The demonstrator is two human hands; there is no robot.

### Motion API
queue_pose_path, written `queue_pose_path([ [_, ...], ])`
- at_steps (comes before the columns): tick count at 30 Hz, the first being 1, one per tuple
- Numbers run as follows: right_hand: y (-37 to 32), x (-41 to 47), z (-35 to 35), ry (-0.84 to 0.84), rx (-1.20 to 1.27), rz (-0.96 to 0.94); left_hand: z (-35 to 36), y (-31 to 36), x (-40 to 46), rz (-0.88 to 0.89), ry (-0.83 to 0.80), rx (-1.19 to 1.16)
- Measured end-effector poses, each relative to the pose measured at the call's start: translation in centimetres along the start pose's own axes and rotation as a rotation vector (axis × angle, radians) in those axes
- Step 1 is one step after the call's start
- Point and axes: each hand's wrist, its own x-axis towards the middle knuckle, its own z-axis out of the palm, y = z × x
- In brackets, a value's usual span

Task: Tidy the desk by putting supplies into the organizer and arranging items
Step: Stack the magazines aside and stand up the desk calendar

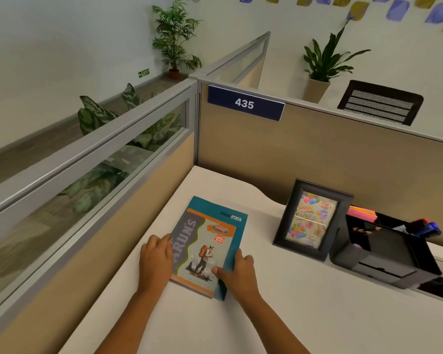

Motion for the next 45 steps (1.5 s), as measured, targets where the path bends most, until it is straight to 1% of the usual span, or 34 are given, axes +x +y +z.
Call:
queue_pose_path([
  [8,-2.9,3.6,0.7,0.001,-0.02,-0.021,0.9,-1.7,4.3,-0.015,0.107,0.01],
  [14,-3.6,4.1,1.1,-0.007,0.008,-0.01,0.9,-1.6,4.4,-0.028,0.157,-0.018],
  [18,-3.2,3.6,0.9,0.012,0.044,-0.038,0.2,-1.2,3.8,-0.071,0.171,-0.121],
  [21,-2.7,2.6,0.5,0.043,0.153,-0.048,-0.7,-0.9,2.6,-0.112,0.183,-0.267],
  [23,-2.1,1.5,0.2,0.063,0.136,-0.06,-1.1,-0.8,1.5,-0.127,0.16,-0.314],
  [25,-1.2,0.5,0.2,0.069,0.076,-0.094,-1.5,-0.8,0.2,-0.143,0.113,-0.27],
  [29,-0.6,-1.0,0.8,0.014,-0.012,-0.151,-2.0,-0.3,-2.6,-0.174,0.047,-0.138],
  [31,-0.6,-1.5,1.1,0.0,-0.052,-0.177,-2.2,0.0,-4.1,-0.144,-0.003,-0.051],
  [34,-0.7,-1.9,1.5,-0.006,-0.087,-0.198,-2.2,0.1,-5.9,-0.071,-0.074,0.16],
  [37,-0.8,-1.9,1.6,-0.011,-0.116,-0.187,-2.1,0.1,-7.0,-0.047,-0.088,0.295],
  [41,-1.0,-1.9,1.7,-0.021,-0.136,-0.173,-2.2,0.1,-7.8,-0.019,-0.105,0.386],
  [45,-1.0,-1.8,1.7,-0.02,-0.139,-0.166,-2.2,0.1,-7.8,-0.01,-0.135,0.414],
])
